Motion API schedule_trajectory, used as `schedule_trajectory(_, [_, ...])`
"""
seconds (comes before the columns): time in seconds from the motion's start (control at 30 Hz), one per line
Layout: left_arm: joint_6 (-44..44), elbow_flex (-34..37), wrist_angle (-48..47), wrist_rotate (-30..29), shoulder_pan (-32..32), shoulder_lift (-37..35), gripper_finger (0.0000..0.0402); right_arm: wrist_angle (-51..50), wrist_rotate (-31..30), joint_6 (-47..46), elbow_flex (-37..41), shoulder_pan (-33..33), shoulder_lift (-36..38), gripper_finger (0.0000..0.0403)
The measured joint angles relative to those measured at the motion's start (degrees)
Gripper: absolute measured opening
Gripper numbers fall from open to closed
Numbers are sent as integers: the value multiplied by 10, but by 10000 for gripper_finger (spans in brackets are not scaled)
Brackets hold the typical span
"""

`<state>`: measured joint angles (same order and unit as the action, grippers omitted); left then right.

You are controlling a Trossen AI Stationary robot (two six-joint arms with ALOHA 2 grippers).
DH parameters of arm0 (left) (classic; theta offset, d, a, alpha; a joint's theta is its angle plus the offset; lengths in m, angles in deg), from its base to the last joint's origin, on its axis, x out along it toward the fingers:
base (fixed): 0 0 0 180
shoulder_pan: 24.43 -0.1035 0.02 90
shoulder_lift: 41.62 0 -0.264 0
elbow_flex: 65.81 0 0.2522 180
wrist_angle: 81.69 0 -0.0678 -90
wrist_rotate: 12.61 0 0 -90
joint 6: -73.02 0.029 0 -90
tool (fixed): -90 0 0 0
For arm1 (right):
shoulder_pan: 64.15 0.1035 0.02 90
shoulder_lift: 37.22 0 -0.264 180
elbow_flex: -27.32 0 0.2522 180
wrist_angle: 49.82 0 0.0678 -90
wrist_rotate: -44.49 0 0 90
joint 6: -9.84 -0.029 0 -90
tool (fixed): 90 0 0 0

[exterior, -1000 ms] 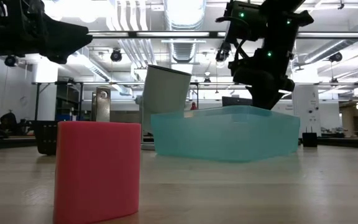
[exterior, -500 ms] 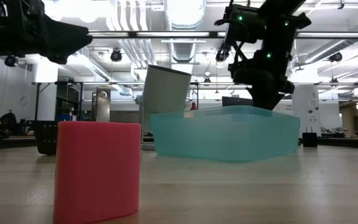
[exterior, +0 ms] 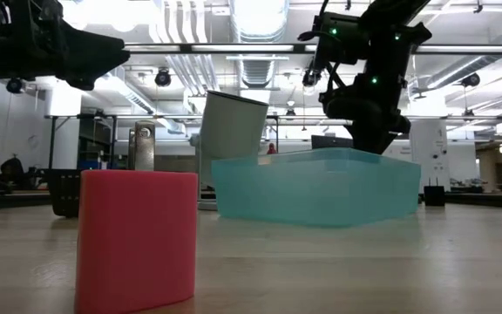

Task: Pick and place items into bin
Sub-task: Put the left black charger cable into the green bin

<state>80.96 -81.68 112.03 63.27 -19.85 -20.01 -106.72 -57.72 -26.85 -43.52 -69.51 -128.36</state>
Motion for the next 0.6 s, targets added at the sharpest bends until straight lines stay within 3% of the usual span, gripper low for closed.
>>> schedule_trajectory(0.3, [0, 0, 0, 0, 0, 0, 183, 0, 22, 13, 1, -8, -29, 20])
schedule_trajectory(0.6, [0, 0, 1, 0, 0, 0, 183, 3, -11, 28, 2, -9, -28, 32])
